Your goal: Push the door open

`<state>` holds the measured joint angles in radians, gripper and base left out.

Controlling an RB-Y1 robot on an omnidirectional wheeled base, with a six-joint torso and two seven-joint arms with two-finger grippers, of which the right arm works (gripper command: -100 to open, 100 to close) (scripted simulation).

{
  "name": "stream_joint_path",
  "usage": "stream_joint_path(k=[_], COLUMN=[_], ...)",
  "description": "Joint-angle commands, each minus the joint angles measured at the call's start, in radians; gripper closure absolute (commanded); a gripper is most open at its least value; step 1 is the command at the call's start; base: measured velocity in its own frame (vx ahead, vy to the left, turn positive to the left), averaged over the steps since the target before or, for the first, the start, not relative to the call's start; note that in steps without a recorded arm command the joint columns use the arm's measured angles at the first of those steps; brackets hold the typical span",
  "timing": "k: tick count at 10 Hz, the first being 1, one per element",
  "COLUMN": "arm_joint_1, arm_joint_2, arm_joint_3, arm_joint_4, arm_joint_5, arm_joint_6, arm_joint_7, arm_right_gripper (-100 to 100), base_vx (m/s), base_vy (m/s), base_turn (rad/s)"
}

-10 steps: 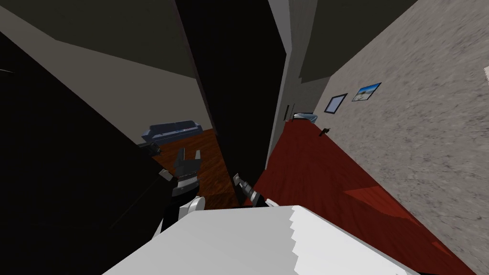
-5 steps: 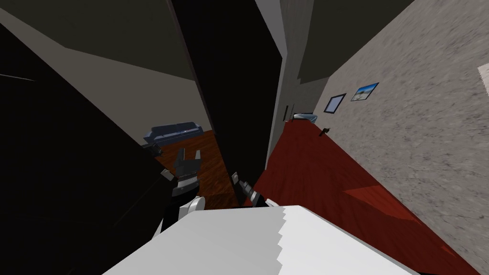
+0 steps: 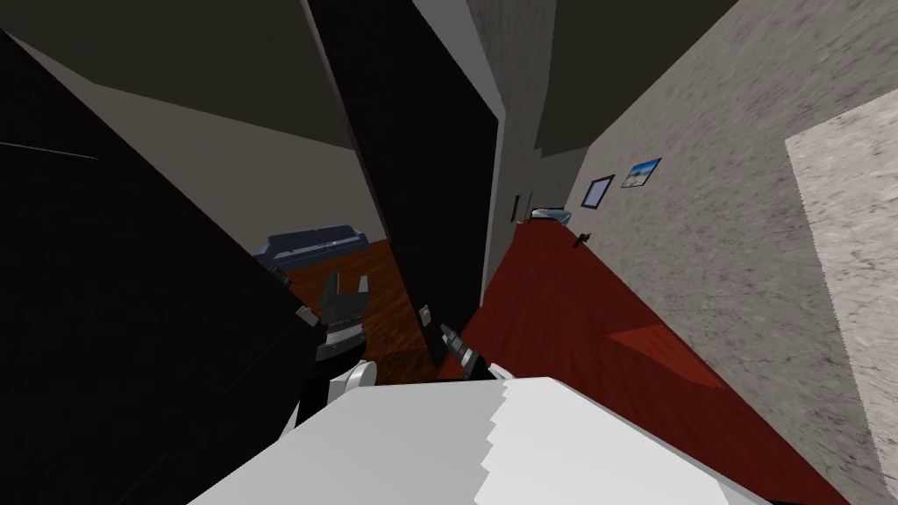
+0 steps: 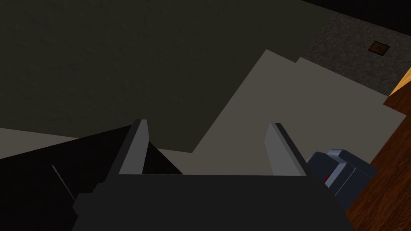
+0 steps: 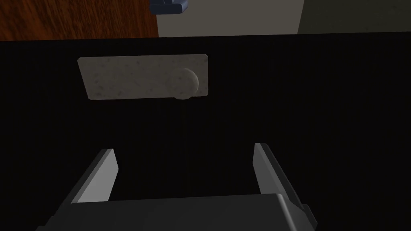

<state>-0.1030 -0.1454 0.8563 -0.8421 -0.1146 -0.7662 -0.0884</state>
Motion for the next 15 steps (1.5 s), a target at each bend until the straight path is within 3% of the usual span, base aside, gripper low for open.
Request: stream_joint_path(k=[1,8,9,14,15], arm_joint_1=[0.0,0.0,0.0,0.0,0.001], arm_joint_2=[0.005,0.019,0.019,0.019,0.018], arm_joint_3=[-0.005,-0.018,-0.018,-0.018,-0.025], arm_joint_4=[0.006,0.023,0.023,0.023,0.02], arm_joint_5=[0.0,0.001,0.001,0.001,0.0], arm_joint_6=[-0.004,-0.014,-0.014,-0.014,-0.008], arm_joint_7=[0.003,0.013,0.013,0.013,0.013], arm_right_gripper=[-100,-100,100,100,-100], base_vx=[0.058,0.144,0.0,-0.013,-0.098], base_vy=[0.076,0.134,0.0,-0.011,-0.051], base_turn=[0.047,0.022,0.0,0.001,-0.072])
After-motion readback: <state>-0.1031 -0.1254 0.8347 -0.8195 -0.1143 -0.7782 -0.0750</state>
